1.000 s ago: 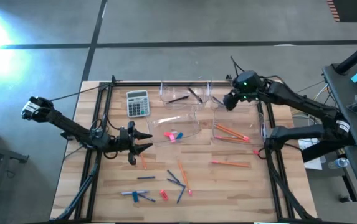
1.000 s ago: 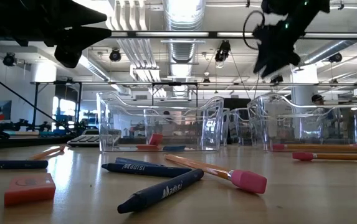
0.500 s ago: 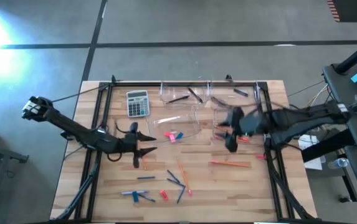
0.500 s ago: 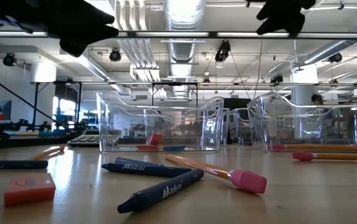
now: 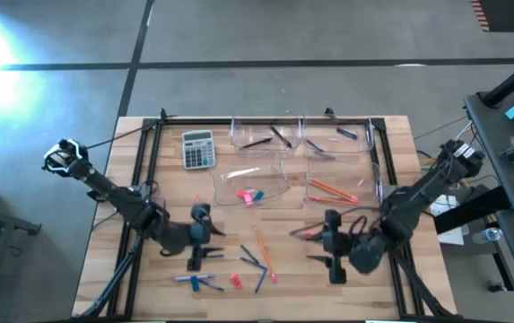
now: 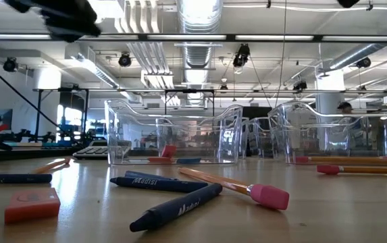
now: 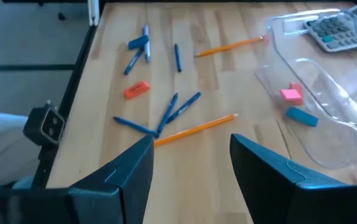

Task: Sort crayons/erasers/pens/pencils in bins
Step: Put the blue eraser into the bottom left transparent bin

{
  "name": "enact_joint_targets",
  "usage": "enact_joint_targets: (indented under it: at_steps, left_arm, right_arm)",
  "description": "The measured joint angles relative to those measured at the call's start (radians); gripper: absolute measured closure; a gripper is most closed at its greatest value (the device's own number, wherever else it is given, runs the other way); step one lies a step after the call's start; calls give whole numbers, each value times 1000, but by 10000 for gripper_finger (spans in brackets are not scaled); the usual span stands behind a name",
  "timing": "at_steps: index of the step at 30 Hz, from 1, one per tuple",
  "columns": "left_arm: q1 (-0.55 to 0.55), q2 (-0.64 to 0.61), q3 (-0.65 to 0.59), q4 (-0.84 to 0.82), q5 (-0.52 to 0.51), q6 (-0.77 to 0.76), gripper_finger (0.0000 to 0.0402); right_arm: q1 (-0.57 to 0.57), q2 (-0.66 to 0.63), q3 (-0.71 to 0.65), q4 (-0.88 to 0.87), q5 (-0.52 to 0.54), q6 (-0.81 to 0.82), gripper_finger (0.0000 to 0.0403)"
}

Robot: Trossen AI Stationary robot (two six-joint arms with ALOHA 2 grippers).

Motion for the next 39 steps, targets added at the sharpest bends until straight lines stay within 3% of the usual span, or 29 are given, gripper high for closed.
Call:
enact_joint_targets:
  at_steps: [4, 9, 20, 26, 31, 39]
  left_arm:
    - [-71, 85, 50, -120, 109, -179, 237]
    - [-151, 157, 55, -145, 251, -349, 237]
    - [-199, 148, 19, -300, 282, -526, 237]
    - [-200, 134, -88, -168, 399, -571, 237]
    - [-200, 113, -167, 13, 404, -582, 237]
    - [-201, 124, -228, 109, 404, -640, 237]
  right_arm:
    - [52, 65, 27, -1, 53, 19, 202]
    - [66, 128, 72, -1, 55, 21, 202]
    - [66, 179, 185, -15, 54, -72, 202]
    - [66, 179, 176, -12, 54, -76, 202]
    - [66, 179, 164, -10, 54, -71, 202]
    - [66, 179, 161, -8, 54, -66, 202]
